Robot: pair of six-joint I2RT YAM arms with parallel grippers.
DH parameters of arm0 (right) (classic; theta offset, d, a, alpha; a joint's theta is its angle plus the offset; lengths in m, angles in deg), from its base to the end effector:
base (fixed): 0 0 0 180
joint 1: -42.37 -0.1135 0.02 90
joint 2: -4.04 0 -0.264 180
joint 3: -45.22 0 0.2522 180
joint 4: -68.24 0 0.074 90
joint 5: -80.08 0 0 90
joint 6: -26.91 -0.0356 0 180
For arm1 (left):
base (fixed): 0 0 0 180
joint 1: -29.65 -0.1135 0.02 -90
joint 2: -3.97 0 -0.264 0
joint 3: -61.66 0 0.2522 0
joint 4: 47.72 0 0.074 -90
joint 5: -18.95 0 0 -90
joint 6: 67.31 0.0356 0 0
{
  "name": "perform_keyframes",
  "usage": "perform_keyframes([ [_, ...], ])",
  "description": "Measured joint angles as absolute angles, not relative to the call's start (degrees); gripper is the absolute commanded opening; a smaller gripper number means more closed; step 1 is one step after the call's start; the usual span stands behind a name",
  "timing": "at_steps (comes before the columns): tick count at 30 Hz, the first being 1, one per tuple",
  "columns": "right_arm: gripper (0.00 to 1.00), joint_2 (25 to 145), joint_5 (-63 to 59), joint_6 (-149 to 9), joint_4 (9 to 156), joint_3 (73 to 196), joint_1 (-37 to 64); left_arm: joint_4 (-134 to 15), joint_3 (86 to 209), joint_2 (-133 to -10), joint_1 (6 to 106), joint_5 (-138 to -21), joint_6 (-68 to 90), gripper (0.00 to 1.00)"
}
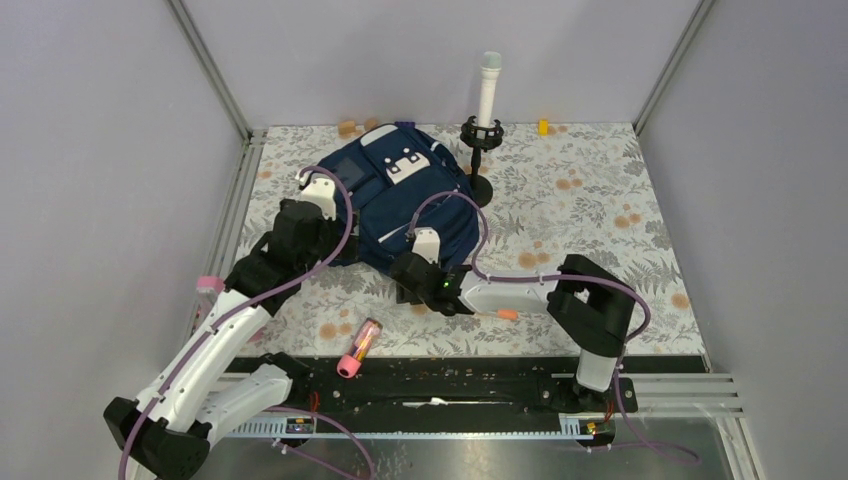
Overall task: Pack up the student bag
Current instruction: Zip the student bag at the center of the board.
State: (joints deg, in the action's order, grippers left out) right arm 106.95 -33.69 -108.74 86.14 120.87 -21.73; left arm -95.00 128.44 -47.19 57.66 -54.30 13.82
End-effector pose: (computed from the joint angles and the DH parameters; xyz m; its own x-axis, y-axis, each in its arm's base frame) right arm 0.1782 0.3341 0.1797 -0.7164 0.0228 -0.6973 -0.2672 0.9143 0.3044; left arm 0.1720 -0.0799 0.3303 -0.4938 0.0954 -0.8643 0.1589 0.9871 0.0182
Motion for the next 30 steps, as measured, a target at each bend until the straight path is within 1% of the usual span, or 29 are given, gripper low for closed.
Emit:
perform_keyframes([
  [8,0.55,110.5,-37.0,-106.9,88.7,126.9,-21.7,-94.8,128.2,-47.1,57.7,-54.5,13.8,0.99],
  [11,0.51,112.6,-37.8,-106.4,89.2,130.5,-21.7,-94.8,128.2,-47.1,57.7,-54.5,13.8,0.99],
  [12,0.47,113.2,-38.1,-106.3,89.2,131.2,-21.7,-94.8,128.2,-47.1,57.7,-54.5,13.8,0.99],
  [13,0.42,113.9,-38.6,-106.4,89.4,132.0,-21.7,-94.8,128.2,-47.1,57.7,-54.5,13.8,0.99],
  [17,0.30,116.0,-40.8,-106.5,90.9,133.5,-21.7,-94.8,128.2,-47.1,57.7,-54.5,13.8,0.99],
  [19,0.29,116.4,-41.7,-106.7,91.5,133.5,-21.7,-94.8,128.2,-47.0,57.7,-54.5,13.8,0.99],
  [20,0.31,116.4,-42.1,-106.9,91.7,133.5,-21.7,-94.8,128.2,-46.9,57.7,-54.5,13.8,0.99],
  [23,0.57,116.4,-42.5,-108.2,91.8,133.4,-21.4,-94.8,128.0,-46.7,57.7,-54.5,13.8,0.99],
  [24,0.62,116.4,-42.3,-109.0,91.7,133.3,-21.2,-94.7,128.0,-46.6,57.7,-54.5,13.8,0.99],
  [25,0.65,116.3,-42.1,-109.5,91.4,133.0,-20.9,-94.7,127.9,-46.6,57.7,-54.5,13.8,0.99],
  [30,0.69,113.3,-39.9,-111.5,87.6,128.7,-19.6,-94.8,127.4,-46.3,57.7,-54.5,13.9,0.99],
])
